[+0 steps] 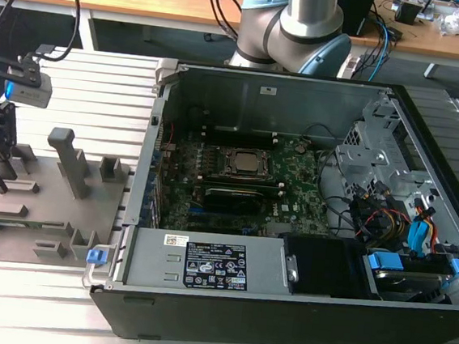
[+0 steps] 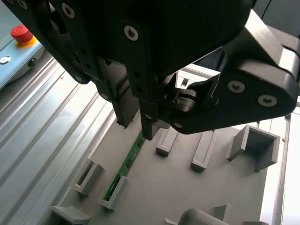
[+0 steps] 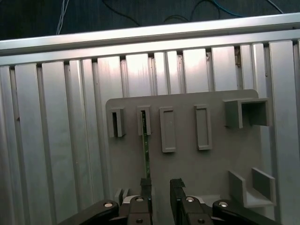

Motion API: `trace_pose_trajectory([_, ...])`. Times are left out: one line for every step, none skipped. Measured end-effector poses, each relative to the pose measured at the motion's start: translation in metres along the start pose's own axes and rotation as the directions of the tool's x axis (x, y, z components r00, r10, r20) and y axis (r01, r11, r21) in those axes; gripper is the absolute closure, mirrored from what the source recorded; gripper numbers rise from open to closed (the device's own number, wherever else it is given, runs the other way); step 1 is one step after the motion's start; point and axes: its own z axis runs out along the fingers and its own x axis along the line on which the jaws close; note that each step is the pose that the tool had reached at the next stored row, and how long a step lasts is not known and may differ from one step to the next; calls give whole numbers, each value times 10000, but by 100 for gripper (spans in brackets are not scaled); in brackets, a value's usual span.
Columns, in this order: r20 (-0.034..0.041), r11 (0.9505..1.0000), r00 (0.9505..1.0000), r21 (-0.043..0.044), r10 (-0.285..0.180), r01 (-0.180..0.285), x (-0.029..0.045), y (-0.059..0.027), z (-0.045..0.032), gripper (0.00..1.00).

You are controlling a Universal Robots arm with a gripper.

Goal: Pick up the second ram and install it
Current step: 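Pick up the second ram and move it above second insertion slot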

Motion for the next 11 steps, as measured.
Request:
trace_pose_trajectory([1,10000,10000,0,-1,1,2,-1,8,70])
trace_pose_trajectory([1,10000,10000,0,-1,1,5,-1,17,70])
trace_pose_trajectory([2,10000,10000,1,-1,1,6,-1,25,70])
trace_pose_trajectory([1,10000,10000,0,-1,1,7,-1,38,70])
trace_pose_trajectory([0,10000,10000,0,-1,1,7,-1,46,70])
trace_pose_trajectory([1,10000,10000,-1,-1,1,7,-1,51,70])
trace_pose_trajectory([0,10000,10000,0,-1,1,7,-1,58,70])
trace_pose_trajectory([0,10000,10000,0,-1,1,7,-1,62,70])
trace_pose_trajectory([1,10000,10000,0,-1,1,8,-1,67,70])
trace_pose_trajectory([0,10000,10000,0,-1,1,8,-1,74,70])
trace_pose_trajectory([1,10000,10000,0,-1,1,8,-1,85,70])
